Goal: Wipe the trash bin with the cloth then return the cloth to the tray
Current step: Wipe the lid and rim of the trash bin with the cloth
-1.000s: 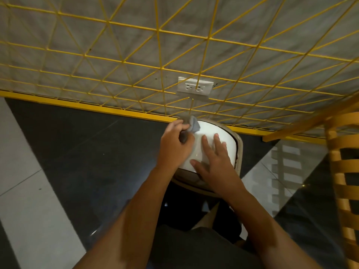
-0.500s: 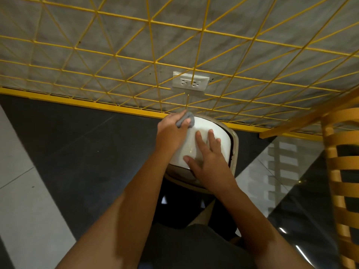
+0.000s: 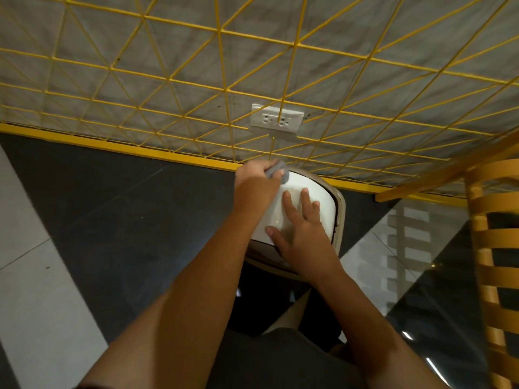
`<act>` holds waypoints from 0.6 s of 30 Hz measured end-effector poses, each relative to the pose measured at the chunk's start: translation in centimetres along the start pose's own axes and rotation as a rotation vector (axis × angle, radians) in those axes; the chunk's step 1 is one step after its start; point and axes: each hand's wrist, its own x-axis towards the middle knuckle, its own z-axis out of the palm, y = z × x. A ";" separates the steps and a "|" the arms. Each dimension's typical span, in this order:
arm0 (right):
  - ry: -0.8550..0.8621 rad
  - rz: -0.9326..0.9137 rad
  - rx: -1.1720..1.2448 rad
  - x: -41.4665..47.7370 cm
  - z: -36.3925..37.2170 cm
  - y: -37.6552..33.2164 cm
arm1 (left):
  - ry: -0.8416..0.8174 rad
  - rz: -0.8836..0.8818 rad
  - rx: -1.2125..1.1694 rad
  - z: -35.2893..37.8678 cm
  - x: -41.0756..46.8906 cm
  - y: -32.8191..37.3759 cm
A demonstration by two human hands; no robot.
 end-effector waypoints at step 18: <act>0.005 0.004 -0.039 0.2 0.3 -0.1 | 0.080 0.036 -0.020 1.0 -0.4 0.5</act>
